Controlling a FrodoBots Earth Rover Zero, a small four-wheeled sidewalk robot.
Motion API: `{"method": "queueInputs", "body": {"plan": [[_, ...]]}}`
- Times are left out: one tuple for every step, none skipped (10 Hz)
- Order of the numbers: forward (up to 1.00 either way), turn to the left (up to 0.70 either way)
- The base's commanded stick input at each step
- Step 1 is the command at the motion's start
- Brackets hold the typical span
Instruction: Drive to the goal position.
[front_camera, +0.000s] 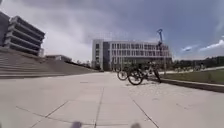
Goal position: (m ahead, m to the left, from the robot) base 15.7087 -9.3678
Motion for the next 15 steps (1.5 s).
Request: {"method": "queueInputs", "body": {"plan": [[0.70, -0.35], [0.70, -0.23], [0.70, -0.09], [0.70, 0.00], [0.70, 0.00], [0.70, 0.00], [0.70, 0.00], [0.70, 0.00], [0.70, 0.00], [0.70, 0.00], [0.70, 0.00], [0.70, 0.00], [0.70, 0.00], [0.70, 0.00], [0.70, 0.00]]}}
